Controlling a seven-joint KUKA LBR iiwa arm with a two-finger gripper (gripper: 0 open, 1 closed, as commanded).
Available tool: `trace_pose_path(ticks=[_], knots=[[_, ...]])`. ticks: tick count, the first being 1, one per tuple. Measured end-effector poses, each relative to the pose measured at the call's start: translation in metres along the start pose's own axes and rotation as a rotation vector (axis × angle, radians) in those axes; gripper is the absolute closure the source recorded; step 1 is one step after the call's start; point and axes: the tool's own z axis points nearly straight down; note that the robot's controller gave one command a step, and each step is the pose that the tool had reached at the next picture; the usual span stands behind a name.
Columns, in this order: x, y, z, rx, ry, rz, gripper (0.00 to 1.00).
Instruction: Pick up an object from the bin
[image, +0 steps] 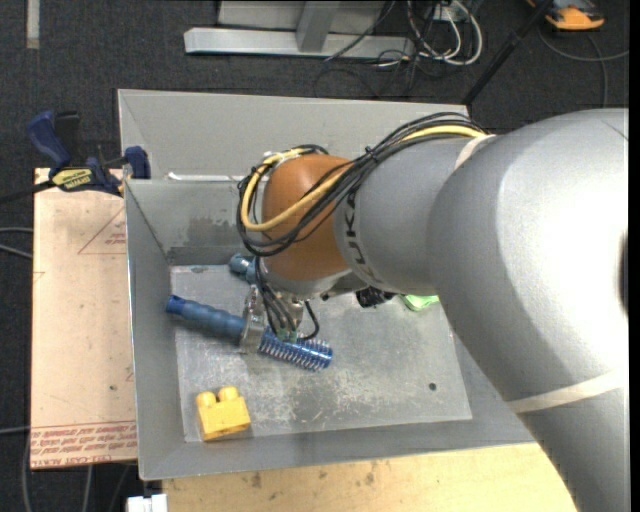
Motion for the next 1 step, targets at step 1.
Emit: trace_pose_path(ticks=[1], knots=[[0.0022, -0.0084, -0.1403, -0.003, -0.009, -0.071, 1.00]])
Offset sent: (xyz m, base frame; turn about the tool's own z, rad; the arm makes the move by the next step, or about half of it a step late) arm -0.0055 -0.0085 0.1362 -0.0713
